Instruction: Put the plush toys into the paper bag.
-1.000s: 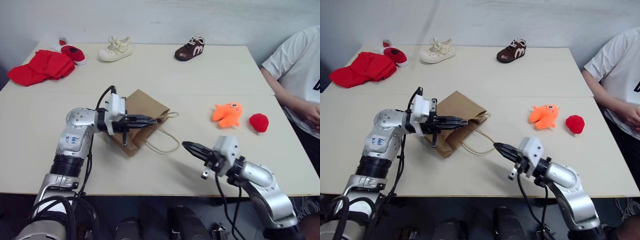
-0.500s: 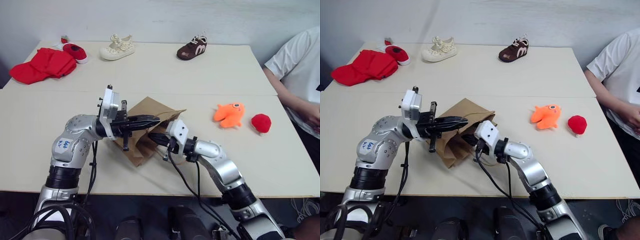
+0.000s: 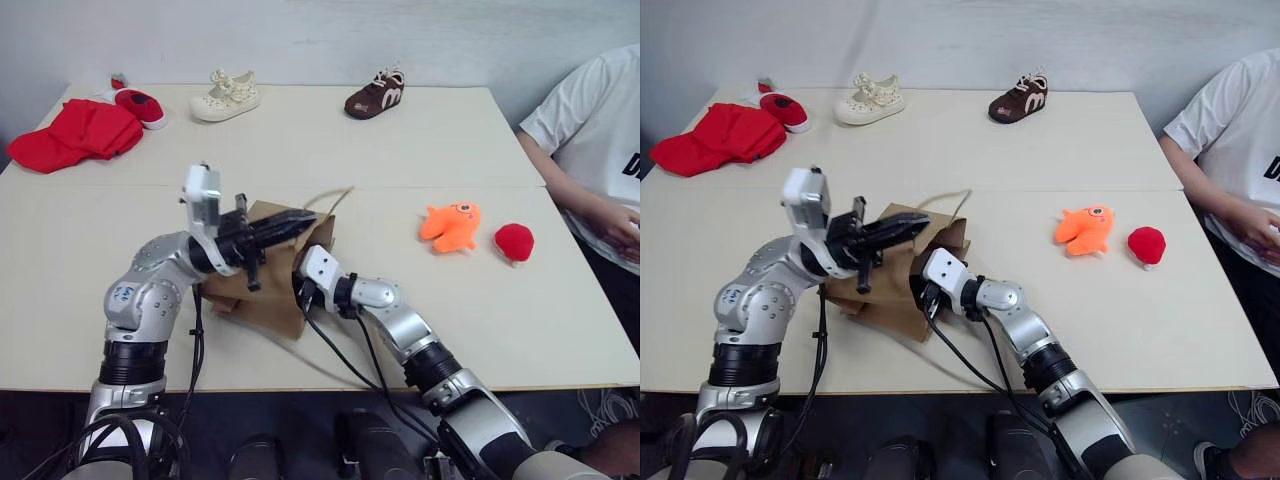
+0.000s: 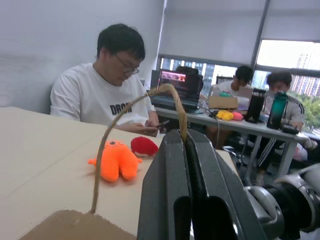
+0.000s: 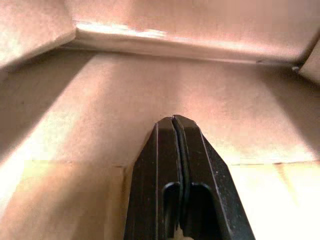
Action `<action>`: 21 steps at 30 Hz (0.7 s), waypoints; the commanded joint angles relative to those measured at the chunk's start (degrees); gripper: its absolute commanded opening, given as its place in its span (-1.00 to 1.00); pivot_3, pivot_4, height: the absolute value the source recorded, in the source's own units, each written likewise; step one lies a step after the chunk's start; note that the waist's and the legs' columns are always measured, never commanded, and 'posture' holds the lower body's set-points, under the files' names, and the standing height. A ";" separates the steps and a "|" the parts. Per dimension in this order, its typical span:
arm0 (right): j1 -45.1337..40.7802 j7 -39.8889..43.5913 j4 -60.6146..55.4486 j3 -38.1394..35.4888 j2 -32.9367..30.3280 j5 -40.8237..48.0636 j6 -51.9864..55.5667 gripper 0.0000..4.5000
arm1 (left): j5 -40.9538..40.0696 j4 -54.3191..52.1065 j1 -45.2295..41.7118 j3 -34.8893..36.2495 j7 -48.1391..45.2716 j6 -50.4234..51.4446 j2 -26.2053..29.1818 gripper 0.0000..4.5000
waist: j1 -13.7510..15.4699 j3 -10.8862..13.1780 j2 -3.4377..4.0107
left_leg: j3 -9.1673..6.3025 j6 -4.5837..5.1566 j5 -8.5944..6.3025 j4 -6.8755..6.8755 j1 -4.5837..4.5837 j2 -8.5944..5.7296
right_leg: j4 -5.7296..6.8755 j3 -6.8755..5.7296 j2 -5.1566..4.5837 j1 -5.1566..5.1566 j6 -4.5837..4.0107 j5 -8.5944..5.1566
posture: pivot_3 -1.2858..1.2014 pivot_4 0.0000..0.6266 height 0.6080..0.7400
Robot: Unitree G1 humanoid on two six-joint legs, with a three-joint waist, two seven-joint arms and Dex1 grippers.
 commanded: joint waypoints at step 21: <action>2.36 7.48 -2.44 -5.61 0.19 5.82 -2.93 -0.85 | -1.08 -1.94 0.45 -2.96 -3.66 4.08 4.48 -1.00 | 0.04 -0.01 0.01 | -0.08 -0.01 -0.01 -0.05 -0.03 -0.03 | -0.16 -0.09 -0.02 0.07 0.00 0.00 | 0.03 -0.52 1.00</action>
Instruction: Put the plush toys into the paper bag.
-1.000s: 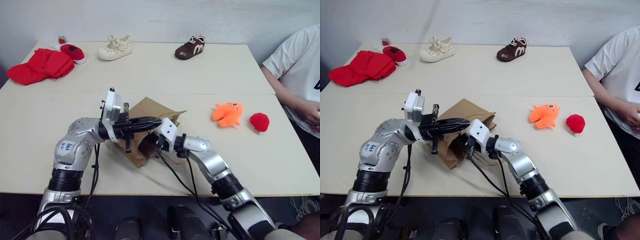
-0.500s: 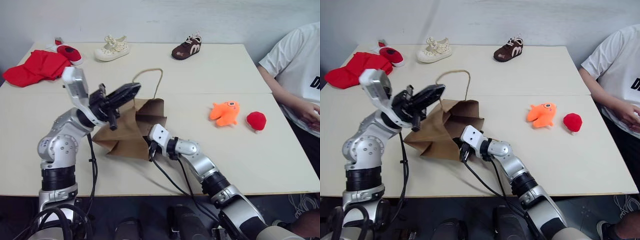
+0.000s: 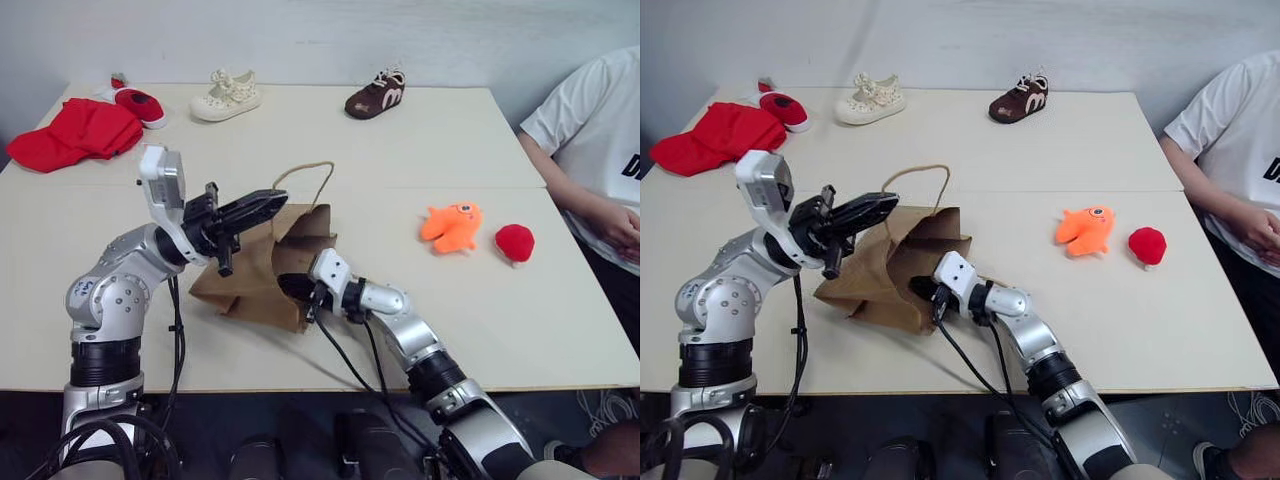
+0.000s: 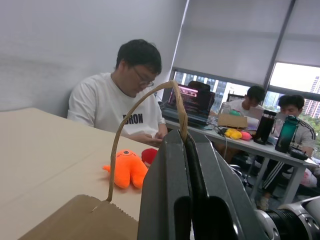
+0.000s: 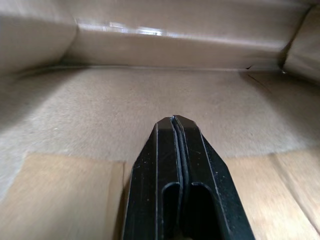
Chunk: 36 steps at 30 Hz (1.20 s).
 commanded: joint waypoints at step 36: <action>30.64 -11.93 -36.64 -43.56 -32.10 27.34 28.37 0.95 | 5.41 7.72 -6.06 -4.17 -9.59 -0.45 3.03 -1.00 | 0.76 0.25 0.43 | 0.25 0.00 -0.01 -0.07 0.13 -0.10 | 0.09 0.43 0.10 -0.08 0.06 0.00 | 0.03 -0.52 1.00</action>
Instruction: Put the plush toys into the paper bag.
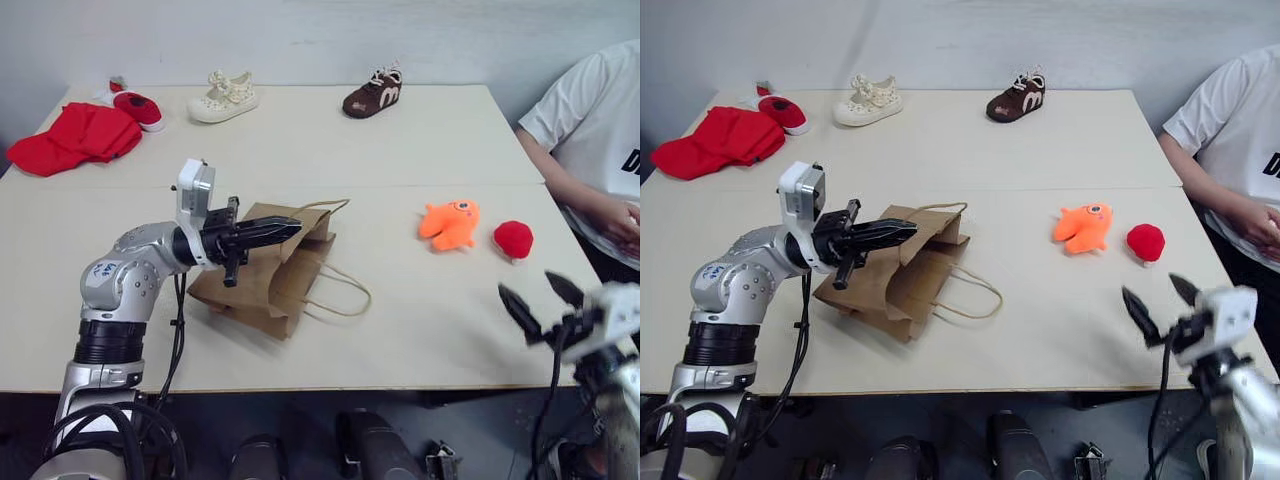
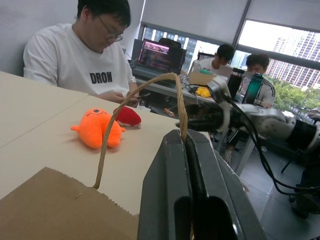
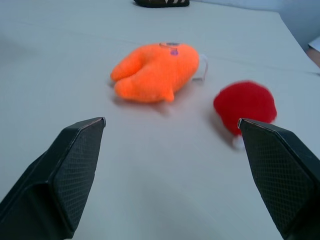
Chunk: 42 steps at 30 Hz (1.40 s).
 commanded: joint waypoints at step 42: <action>-40.54 -1.81 -6.85 36.49 9.29 11.22 48.52 -0.99 | -4.72 -7.37 -0.22 0.73 1.99 5.17 -3.06 -1.00 | 0.61 0.14 0.20 | -0.10 0.02 -0.02 0.05 -0.30 0.06 | -0.16 -0.16 -0.02 -0.15 0.02 0.00 | 0.03 -0.52 1.00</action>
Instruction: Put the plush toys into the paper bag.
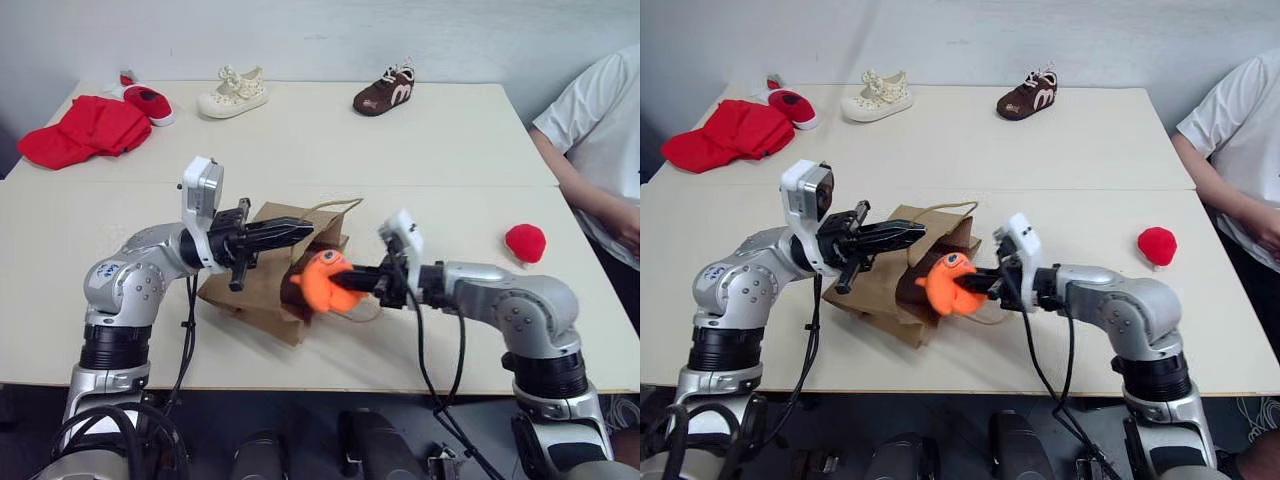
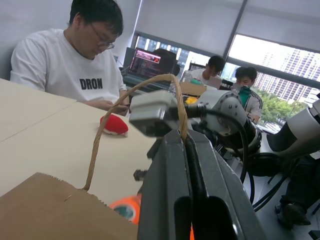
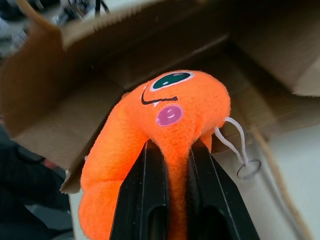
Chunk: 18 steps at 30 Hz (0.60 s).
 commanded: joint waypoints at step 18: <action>-3.71 5.89 13.86 13.08 9.54 -15.63 -20.32 -0.67 | 0.96 -0.34 0.85 -0.68 -1.75 -2.51 -2.69 -1.00 | -1.38 -0.02 -0.03 | -0.10 0.03 0.00 0.00 -0.16 0.03 | -0.08 -0.13 -0.02 -0.06 0.00 0.00 | 0.03 -0.52 1.00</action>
